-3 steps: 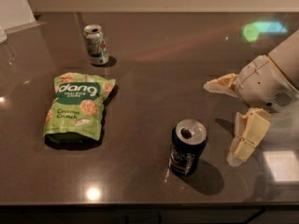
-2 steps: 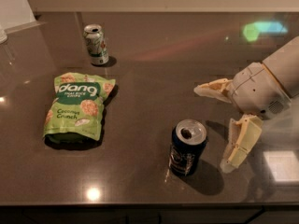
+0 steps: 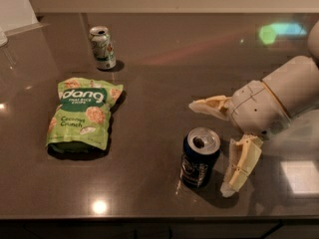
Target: Knock pepsi can over
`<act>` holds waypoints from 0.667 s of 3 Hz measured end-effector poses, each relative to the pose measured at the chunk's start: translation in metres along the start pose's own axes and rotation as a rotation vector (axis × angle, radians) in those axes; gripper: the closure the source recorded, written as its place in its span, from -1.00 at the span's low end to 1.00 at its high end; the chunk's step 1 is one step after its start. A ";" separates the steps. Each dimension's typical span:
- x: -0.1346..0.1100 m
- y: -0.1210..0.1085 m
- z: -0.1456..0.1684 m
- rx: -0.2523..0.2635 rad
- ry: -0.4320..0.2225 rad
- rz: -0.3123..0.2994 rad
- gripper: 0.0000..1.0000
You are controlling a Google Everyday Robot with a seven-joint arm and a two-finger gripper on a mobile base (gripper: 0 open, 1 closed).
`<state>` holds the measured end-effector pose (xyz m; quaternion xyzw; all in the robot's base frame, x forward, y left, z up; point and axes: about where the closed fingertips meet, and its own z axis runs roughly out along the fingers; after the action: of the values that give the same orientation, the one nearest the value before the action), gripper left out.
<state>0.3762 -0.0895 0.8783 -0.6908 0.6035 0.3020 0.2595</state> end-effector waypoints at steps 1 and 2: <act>-0.004 0.006 0.010 -0.031 -0.024 -0.021 -0.70; -0.012 0.009 0.017 -0.047 -0.044 -0.039 -0.08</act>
Offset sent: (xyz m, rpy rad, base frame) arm -0.0167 0.0238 -0.0057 0.0678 0.0237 0.0806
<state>0.3643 -0.0703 0.8757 -0.7014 0.5770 0.3260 0.2624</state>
